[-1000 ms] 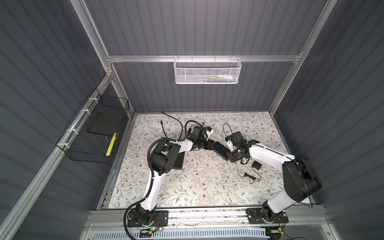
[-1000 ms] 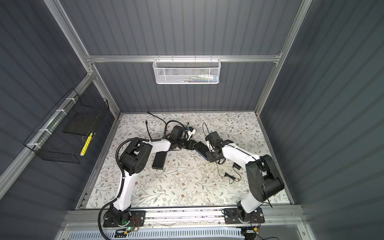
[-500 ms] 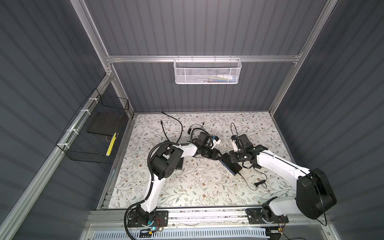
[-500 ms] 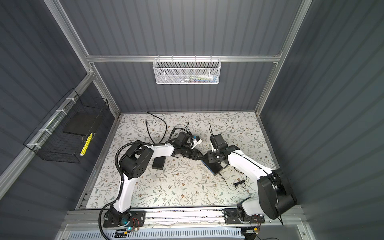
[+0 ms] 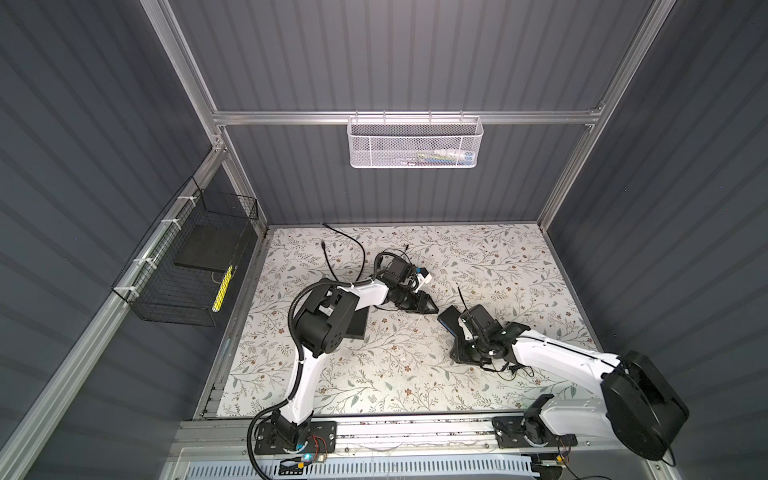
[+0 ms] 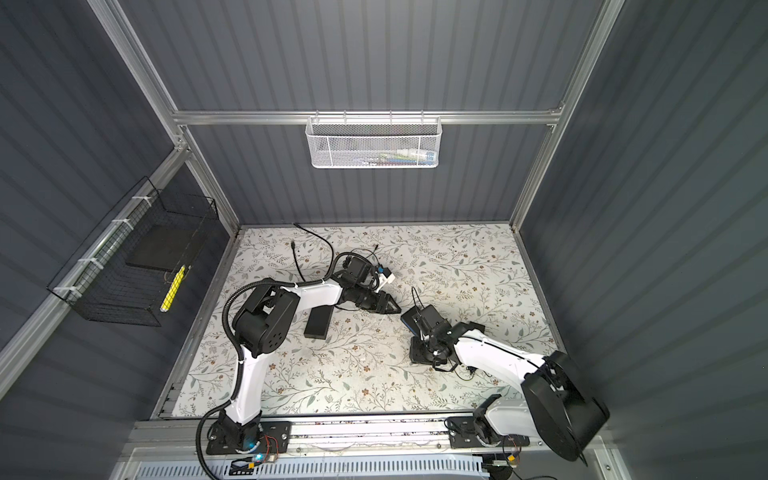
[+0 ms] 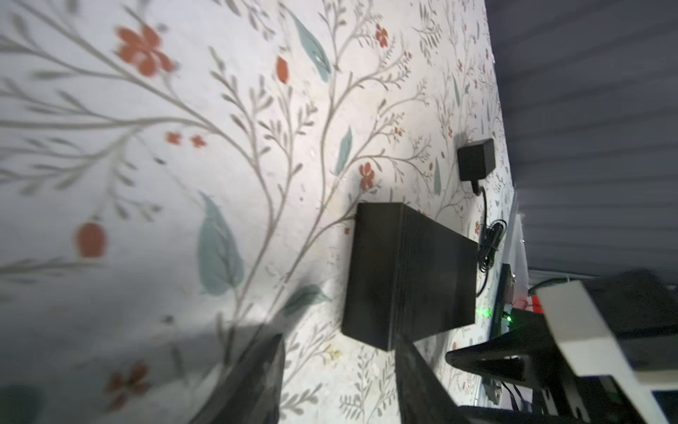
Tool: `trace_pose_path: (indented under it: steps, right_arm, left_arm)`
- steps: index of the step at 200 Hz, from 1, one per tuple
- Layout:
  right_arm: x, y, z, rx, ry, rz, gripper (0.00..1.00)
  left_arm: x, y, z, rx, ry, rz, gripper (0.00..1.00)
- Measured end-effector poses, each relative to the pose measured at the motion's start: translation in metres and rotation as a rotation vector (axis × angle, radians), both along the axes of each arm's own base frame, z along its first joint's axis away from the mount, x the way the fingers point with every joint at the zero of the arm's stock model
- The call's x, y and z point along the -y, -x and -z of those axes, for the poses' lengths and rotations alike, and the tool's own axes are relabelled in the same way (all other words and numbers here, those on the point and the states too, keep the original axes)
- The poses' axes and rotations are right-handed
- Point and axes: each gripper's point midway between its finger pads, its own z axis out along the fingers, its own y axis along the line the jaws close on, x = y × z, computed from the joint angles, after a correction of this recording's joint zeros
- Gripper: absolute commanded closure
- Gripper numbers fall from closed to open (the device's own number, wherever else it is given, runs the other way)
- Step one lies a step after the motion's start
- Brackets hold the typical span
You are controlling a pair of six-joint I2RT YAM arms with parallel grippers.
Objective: Insert the plug into the switch port
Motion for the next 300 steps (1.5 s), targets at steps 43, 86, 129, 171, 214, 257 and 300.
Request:
trace_pose_path:
  steps: [43, 86, 129, 171, 214, 257, 300]
  right_arm:
    - [-0.004, -0.02, 0.0, 0.03, -0.029, 0.1, 0.6]
    - [0.03, -0.033, 0.001, 0.052, 0.056, 0.229, 0.59]
    - [0.057, -0.033, 0.0, 0.038, 0.162, 0.261, 0.56]
    - [0.085, -0.054, -0.012, 0.061, 0.209, 0.298, 0.54]
    - [0.095, -0.074, -0.017, 0.067, 0.241, 0.273, 0.51]
    - [0.099, -0.074, -0.018, 0.07, 0.246, 0.27, 0.44]
    - [0.1, -0.073, -0.036, 0.12, 0.157, 0.322, 0.32]
  left_arm:
    - [-0.002, -0.03, -0.026, 0.066, -0.005, -0.04, 0.5]
    - [0.004, -0.035, -0.038, 0.09, 0.013, -0.037, 0.5]
    - [0.006, -0.032, -0.037, 0.086, 0.007, -0.025, 0.5]
    - [0.017, -0.034, -0.05, 0.121, 0.028, 0.005, 0.49]
    - [0.02, -0.035, -0.055, 0.133, 0.036, 0.016, 0.49]
    - [0.035, -0.045, -0.064, 0.16, 0.069, 0.043, 0.49]
    - [0.047, -0.052, -0.063, 0.165, 0.091, 0.063, 0.49]
